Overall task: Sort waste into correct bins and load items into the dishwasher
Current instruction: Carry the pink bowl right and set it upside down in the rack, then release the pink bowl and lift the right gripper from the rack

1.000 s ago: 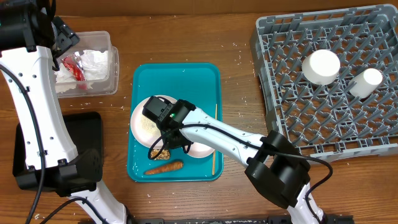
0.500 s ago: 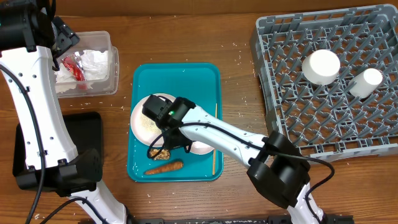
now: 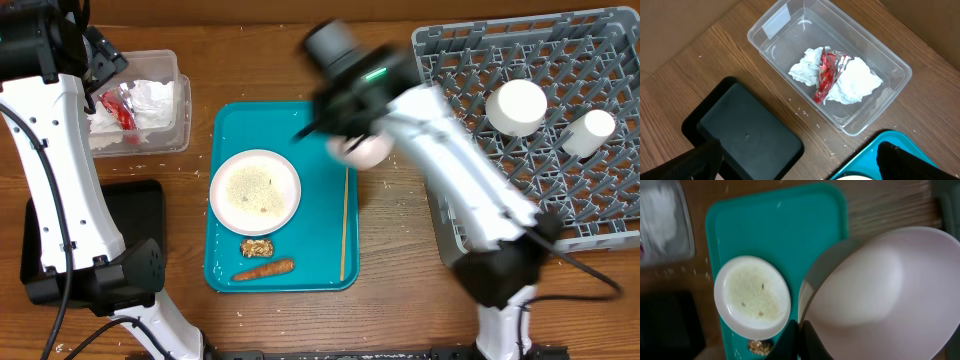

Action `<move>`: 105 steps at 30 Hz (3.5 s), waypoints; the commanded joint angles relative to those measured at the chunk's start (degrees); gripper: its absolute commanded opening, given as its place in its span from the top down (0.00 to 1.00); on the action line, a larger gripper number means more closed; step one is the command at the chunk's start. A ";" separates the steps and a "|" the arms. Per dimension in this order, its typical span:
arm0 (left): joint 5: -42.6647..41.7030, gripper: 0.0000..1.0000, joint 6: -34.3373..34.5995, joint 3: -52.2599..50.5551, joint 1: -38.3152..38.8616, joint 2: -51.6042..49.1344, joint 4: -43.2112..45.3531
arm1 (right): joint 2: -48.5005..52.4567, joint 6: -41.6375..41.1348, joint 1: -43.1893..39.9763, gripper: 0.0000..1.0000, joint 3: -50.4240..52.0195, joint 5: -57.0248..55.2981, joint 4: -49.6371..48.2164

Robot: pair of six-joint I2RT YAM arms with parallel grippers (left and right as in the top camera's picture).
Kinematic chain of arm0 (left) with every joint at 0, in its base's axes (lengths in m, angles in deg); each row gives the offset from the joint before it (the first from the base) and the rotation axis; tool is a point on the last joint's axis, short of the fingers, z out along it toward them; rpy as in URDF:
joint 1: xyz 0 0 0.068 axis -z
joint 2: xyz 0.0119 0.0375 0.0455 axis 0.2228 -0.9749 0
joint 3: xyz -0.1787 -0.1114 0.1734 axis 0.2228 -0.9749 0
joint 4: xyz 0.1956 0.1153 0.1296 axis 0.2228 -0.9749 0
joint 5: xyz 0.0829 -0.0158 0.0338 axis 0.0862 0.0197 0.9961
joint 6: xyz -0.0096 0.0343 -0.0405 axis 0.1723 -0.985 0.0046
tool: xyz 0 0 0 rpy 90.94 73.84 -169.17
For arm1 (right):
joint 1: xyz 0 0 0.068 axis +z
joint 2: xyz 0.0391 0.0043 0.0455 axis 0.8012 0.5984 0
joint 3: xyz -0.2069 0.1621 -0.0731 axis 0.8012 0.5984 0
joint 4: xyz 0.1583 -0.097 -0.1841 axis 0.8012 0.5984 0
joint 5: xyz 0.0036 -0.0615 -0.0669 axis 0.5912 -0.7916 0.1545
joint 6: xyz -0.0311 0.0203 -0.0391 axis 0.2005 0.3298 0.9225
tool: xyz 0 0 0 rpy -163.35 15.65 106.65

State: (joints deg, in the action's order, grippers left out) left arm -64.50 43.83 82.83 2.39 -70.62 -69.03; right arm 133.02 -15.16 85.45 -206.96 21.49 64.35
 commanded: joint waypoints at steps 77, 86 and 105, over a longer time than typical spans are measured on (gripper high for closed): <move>0.31 0.00 0.70 0.04 0.39 -0.55 0.00 | -13.75 24.48 -59.60 0.94 9.55 13.73 12.22; 0.31 0.00 0.70 0.04 0.39 -0.55 0.00 | -13.68 24.37 -50.23 0.96 24.72 12.37 8.22; 0.31 0.00 0.70 0.04 0.39 -0.55 0.00 | -13.38 21.66 -49.09 0.96 36.09 5.68 -2.56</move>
State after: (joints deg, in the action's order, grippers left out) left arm -64.50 43.83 82.83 2.39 -70.62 -69.05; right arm 120.17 7.51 36.47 -171.09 28.33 62.29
